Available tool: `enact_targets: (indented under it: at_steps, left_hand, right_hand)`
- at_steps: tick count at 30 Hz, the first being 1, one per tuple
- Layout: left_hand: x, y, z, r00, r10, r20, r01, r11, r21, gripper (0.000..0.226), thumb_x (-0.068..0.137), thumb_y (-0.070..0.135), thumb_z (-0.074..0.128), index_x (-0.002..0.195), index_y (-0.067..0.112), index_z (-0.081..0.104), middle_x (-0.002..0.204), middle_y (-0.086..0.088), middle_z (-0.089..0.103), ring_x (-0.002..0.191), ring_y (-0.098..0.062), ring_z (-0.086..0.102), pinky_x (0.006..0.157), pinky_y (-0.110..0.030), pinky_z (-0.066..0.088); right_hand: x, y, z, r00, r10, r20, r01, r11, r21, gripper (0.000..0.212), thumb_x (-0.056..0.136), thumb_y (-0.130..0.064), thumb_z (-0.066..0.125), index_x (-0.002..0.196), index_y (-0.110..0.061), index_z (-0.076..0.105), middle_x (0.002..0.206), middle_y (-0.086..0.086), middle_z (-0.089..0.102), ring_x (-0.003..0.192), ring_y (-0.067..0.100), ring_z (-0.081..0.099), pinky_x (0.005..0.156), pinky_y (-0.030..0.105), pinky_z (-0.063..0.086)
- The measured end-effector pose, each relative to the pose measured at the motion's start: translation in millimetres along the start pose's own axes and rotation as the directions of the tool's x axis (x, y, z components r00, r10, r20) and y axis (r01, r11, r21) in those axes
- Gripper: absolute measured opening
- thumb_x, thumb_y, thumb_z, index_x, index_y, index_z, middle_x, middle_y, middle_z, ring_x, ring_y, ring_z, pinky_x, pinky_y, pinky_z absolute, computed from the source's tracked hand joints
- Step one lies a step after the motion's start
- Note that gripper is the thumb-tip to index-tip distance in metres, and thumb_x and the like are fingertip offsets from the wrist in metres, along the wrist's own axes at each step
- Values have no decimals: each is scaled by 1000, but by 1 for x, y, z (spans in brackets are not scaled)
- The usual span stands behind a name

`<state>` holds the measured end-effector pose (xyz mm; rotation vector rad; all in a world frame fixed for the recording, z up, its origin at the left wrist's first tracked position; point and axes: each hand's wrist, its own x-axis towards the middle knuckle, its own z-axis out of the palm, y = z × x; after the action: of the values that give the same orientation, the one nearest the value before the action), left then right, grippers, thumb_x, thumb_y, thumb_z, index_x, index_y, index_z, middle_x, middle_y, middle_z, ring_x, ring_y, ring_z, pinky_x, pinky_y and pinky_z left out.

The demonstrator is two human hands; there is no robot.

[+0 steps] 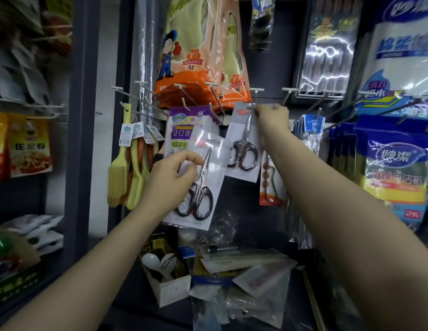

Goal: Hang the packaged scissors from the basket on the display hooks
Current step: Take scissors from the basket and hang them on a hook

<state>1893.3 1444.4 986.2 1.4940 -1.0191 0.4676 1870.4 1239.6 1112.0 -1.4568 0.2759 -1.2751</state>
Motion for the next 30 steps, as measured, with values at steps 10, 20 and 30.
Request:
enact_targets:
  at_steps: [10,20,30]
  left_hand:
    - [15,-3,15,999,20,26,-16,988,-151,25,88,6,48,98,29,50,72,-2,60,46,-17,30,49,-30,30]
    - [31,13,32,991,135,21,-133,988,-77,52,90,20,50,135,29,26,104,14,59,82,4,61,78,-14,49]
    - [21,-11,5,965,250,82,-262,882,393,18,83,22,46,87,14,62,85,2,62,77,-21,57,69,-42,52]
  right_hand:
    - [-39,20,-3,991,-131,-5,117,900,-419,50,93,-28,48,134,-1,37,140,17,41,128,31,41,105,41,35]
    - [-88,-2,-23,969,-99,227,68,988,141,9,88,-10,59,89,-14,51,83,7,66,69,19,66,58,28,58]
    - [-25,-9,-3,989,-141,-41,138,987,-80,8,83,-17,57,89,-11,57,97,16,66,82,24,61,76,38,53]
